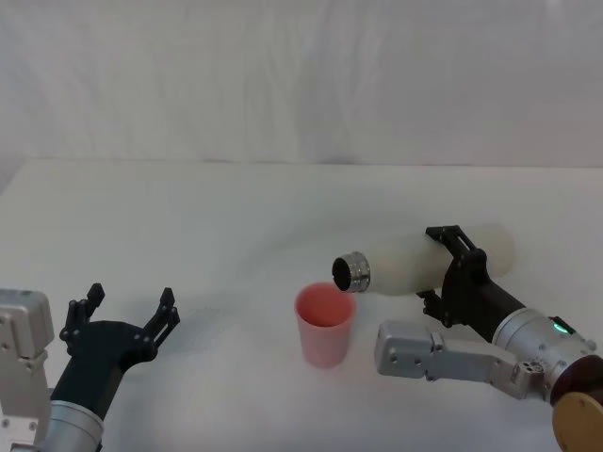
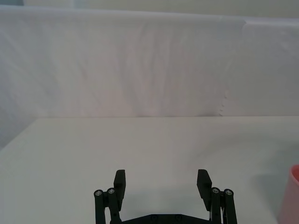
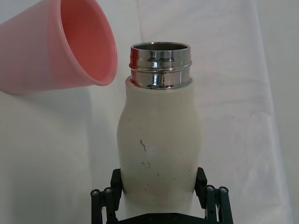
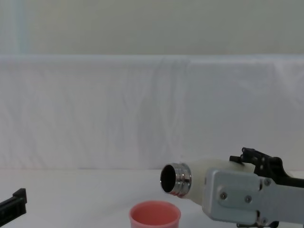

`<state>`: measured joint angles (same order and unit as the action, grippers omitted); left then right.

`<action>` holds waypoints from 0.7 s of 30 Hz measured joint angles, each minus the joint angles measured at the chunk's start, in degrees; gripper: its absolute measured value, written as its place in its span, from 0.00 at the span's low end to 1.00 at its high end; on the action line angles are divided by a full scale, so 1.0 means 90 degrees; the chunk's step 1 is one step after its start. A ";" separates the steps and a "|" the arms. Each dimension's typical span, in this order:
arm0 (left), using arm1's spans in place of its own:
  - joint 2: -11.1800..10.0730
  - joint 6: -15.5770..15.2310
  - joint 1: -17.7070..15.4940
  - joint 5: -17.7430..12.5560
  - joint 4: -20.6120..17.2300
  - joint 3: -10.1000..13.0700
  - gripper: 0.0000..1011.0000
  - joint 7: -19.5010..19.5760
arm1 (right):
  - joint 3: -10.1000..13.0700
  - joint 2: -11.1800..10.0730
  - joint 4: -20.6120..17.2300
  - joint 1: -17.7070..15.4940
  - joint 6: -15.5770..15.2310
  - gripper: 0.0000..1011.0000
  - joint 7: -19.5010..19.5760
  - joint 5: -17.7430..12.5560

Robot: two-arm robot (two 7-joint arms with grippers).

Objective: Grasp the thermos with one hand and pour water into the cup lid.

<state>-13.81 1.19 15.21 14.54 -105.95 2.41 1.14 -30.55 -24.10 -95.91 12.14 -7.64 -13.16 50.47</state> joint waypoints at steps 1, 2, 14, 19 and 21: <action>0.0000 0.0000 0.0000 0.0000 0.0000 0.0000 0.99 0.0000 | -0.0003 -0.0003 0.0001 0.0004 0.0000 0.94 0.0000 0.0011; 0.0000 0.0000 0.0000 0.0000 0.0000 0.0000 0.99 0.0000 | -0.0011 -0.0010 0.0002 0.0011 0.0000 0.94 -0.0002 0.0031; 0.0000 0.0000 0.0000 0.0000 0.0000 0.0000 0.99 0.0000 | -0.0087 -0.0087 -0.0010 0.0037 -0.0022 0.94 0.0003 0.0245; 0.0000 0.0000 0.0000 0.0000 0.0000 0.0000 0.99 0.0000 | -0.0109 -0.0110 -0.0016 0.0050 -0.0023 0.94 0.0009 0.0307; 0.0000 0.0000 0.0000 0.0000 0.0000 0.0000 0.99 0.0000 | -0.0121 -0.0112 -0.0017 0.0065 -0.0022 0.94 0.0009 0.0331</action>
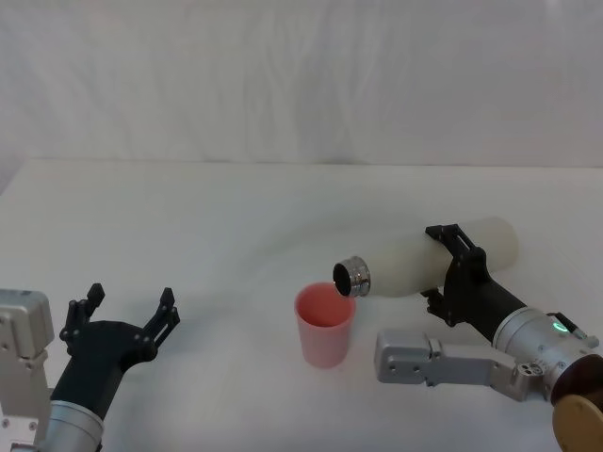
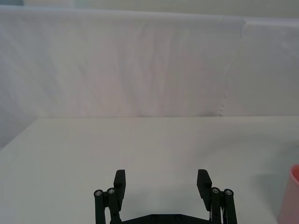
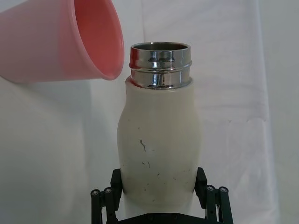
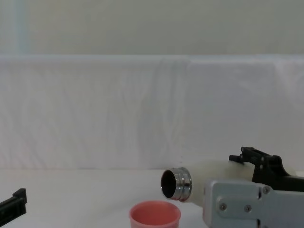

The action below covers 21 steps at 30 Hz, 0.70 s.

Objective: Grasp the thermos with one hand and pour water into the cup lid.

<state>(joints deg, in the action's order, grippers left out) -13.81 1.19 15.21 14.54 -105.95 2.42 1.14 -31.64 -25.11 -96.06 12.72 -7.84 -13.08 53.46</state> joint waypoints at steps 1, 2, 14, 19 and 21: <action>0.0000 0.0000 0.0000 0.0000 0.0000 -0.0001 0.99 0.0000 | -0.0003 -0.0001 0.0000 0.0004 0.0001 0.94 0.0000 0.0006; 0.0000 0.0000 0.0000 0.0000 0.0000 0.0000 0.99 0.0000 | -0.0009 -0.0002 0.0000 0.0011 0.0003 0.94 0.0001 0.0017; 0.0000 0.0000 0.0000 0.0000 0.0000 0.0000 0.99 0.0000 | -0.0102 -0.0024 0.0012 0.0090 0.0017 0.94 -0.0016 0.0145; 0.0001 0.0000 0.0000 0.0000 0.0000 0.0000 0.99 0.0000 | -0.0140 -0.0041 0.0013 0.0114 0.0013 0.94 -0.0029 0.0212; 0.0000 0.0000 0.0000 0.0000 0.0000 0.0000 0.99 0.0000 | -0.0152 -0.0053 0.0011 0.0118 0.0009 0.94 -0.0035 0.0236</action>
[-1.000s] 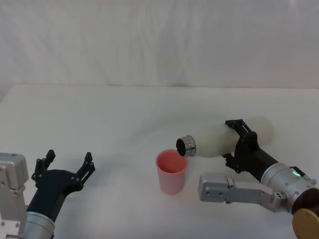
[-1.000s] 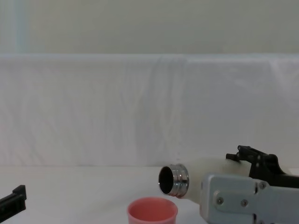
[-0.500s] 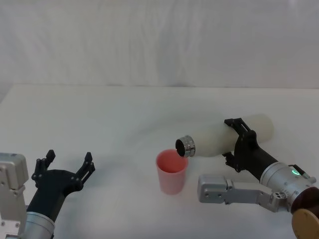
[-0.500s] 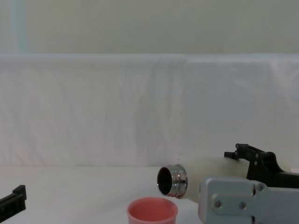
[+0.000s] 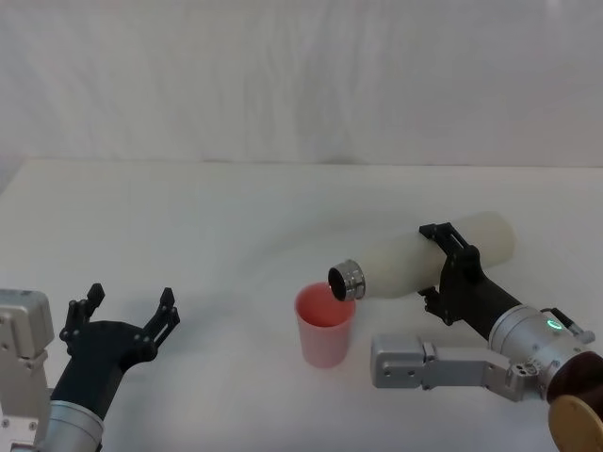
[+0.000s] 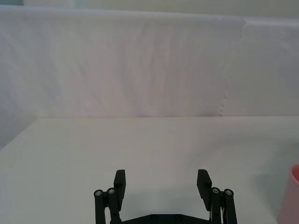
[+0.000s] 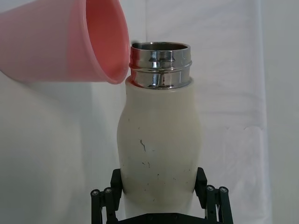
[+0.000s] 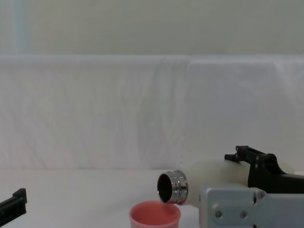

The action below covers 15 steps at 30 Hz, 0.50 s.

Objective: Grasp the thermos with one hand and pour water into the cup lid.

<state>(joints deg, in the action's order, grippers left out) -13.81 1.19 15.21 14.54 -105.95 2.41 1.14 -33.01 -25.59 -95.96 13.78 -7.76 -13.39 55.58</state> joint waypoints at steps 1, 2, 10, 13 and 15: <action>0.0000 0.0000 0.0000 0.0000 0.0000 0.0000 0.99 0.0000 | -0.0002 -0.0004 -0.0003 0.0000 -0.0002 0.94 -0.0001 0.0005; 0.0000 0.0000 0.0000 0.0000 0.0000 0.0000 0.99 0.0000 | -0.0004 -0.0011 -0.0012 0.0002 -0.0007 0.94 -0.0006 0.0016; 0.0000 0.0000 0.0000 0.0000 0.0000 0.0000 0.99 0.0000 | -0.0018 -0.0036 -0.0057 0.0016 -0.0029 0.94 -0.0037 0.0059; 0.0000 0.0000 0.0000 0.0000 0.0000 0.0000 0.99 0.0000 | -0.0020 -0.0045 -0.0077 0.0022 -0.0036 0.94 -0.0050 0.0069; 0.0000 0.0000 0.0000 0.0000 0.0000 0.0000 0.99 0.0000 | -0.0021 -0.0049 -0.0086 0.0025 -0.0040 0.94 -0.0058 0.0075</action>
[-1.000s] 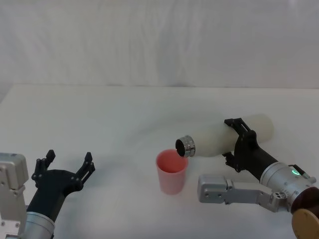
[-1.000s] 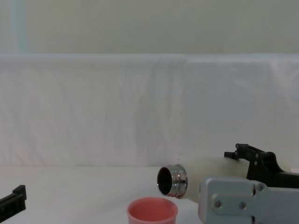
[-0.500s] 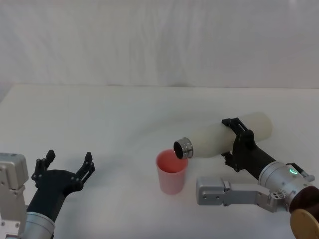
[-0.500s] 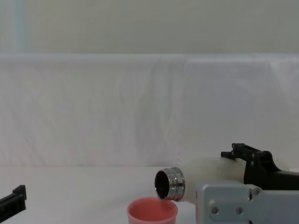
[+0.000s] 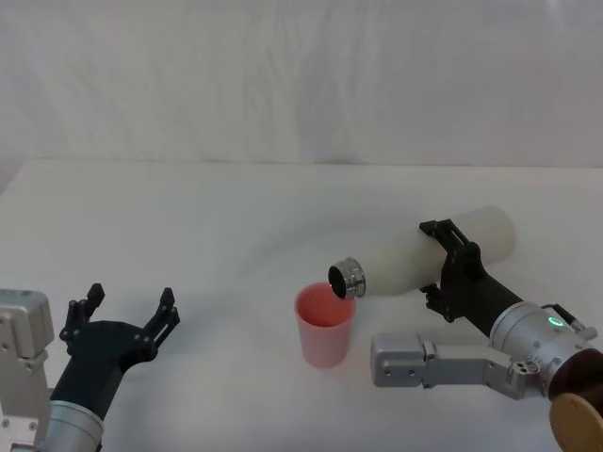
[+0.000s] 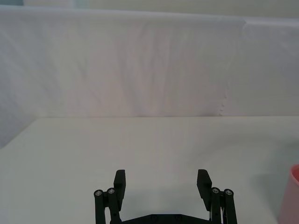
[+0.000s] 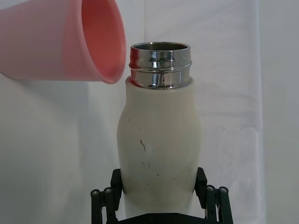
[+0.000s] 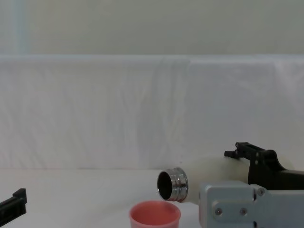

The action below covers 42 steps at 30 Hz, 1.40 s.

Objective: Grasp the thermos with one hand and pour water into the cup lid.

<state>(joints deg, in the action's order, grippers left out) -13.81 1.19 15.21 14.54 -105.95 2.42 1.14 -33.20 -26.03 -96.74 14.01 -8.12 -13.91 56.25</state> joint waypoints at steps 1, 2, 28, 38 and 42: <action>0.0000 0.0000 0.0000 0.0000 0.0000 0.0000 0.99 0.0000 | 0.0000 -0.0002 -0.0005 0.0001 -0.0003 0.94 -0.0004 0.0002; 0.0000 0.0000 0.0000 0.0000 0.0000 0.0000 0.99 0.0000 | 0.0000 -0.0003 -0.0014 0.0004 -0.0011 0.94 -0.0008 0.0006; 0.0000 0.0000 0.0000 0.0000 0.0000 0.0000 0.99 0.0000 | -0.0004 -0.0050 -0.0038 0.0013 -0.0023 0.94 -0.0045 0.0045; 0.0000 0.0000 0.0000 0.0000 0.0000 0.0000 0.99 0.0000 | -0.0004 -0.0069 -0.0037 0.0008 -0.0020 0.94 -0.0057 0.0046; 0.0000 0.0000 0.0000 0.0000 0.0000 0.0000 0.99 0.0000 | -0.0006 -0.0070 -0.0037 0.0010 -0.0021 0.94 -0.0068 0.0049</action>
<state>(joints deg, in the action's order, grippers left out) -13.81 1.19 15.21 14.54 -105.95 2.41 1.14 -33.25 -26.66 -97.07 14.10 -8.31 -14.52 56.69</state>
